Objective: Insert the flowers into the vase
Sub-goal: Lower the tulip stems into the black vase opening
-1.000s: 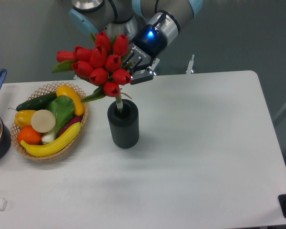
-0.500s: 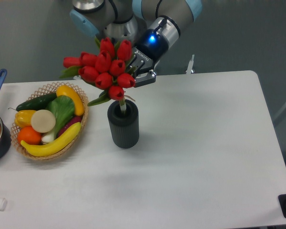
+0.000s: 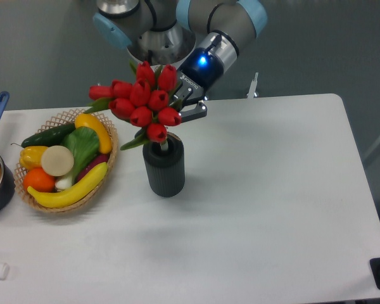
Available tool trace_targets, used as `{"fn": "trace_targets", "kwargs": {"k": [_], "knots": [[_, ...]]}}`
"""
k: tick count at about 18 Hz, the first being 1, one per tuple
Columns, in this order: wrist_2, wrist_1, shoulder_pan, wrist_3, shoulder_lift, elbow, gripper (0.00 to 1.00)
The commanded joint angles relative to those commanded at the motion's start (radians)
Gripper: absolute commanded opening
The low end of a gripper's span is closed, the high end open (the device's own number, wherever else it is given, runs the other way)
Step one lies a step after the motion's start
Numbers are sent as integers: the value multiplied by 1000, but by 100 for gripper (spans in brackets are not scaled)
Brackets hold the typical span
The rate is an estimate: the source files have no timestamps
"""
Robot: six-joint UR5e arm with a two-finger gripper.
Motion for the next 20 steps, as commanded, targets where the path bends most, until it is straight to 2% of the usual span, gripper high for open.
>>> {"fn": "trace_targets", "kwargs": {"k": [3,20], "knots": [[0,0,0,9,-28,-2,19],[9,0,3,60,-65,-55,19]]}}
